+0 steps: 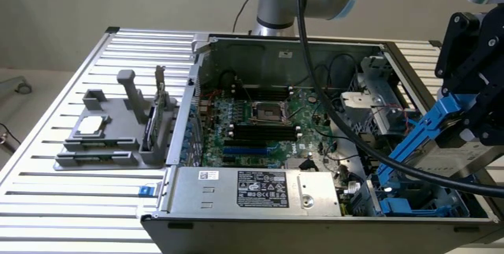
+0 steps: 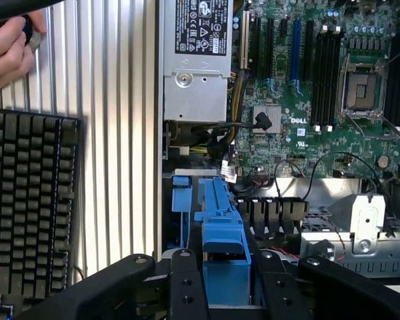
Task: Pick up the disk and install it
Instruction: 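Insert the disk into the insertion slot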
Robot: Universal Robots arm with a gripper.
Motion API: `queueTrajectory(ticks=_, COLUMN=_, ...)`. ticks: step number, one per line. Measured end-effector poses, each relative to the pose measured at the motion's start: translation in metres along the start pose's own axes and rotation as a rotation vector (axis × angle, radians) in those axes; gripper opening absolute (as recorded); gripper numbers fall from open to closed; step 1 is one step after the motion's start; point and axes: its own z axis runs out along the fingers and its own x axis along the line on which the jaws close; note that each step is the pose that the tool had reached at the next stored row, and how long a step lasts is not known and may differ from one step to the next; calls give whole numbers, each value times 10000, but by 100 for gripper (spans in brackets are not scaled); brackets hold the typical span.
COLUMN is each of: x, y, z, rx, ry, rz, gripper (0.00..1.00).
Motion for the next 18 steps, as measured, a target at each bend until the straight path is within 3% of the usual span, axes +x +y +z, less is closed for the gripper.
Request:
queueTrajectory(ticks=7, x=2, y=-28, z=50, rx=-75, ry=50, rz=4, gripper=33)
queueTrajectory(ticks=11, x=6, y=-47, z=109, rx=-97, ry=50, rz=5, gripper=33)
queueTrajectory(ticks=18, x=10, y=-73, z=147, rx=-202, ry=50, rz=12, gripper=33)
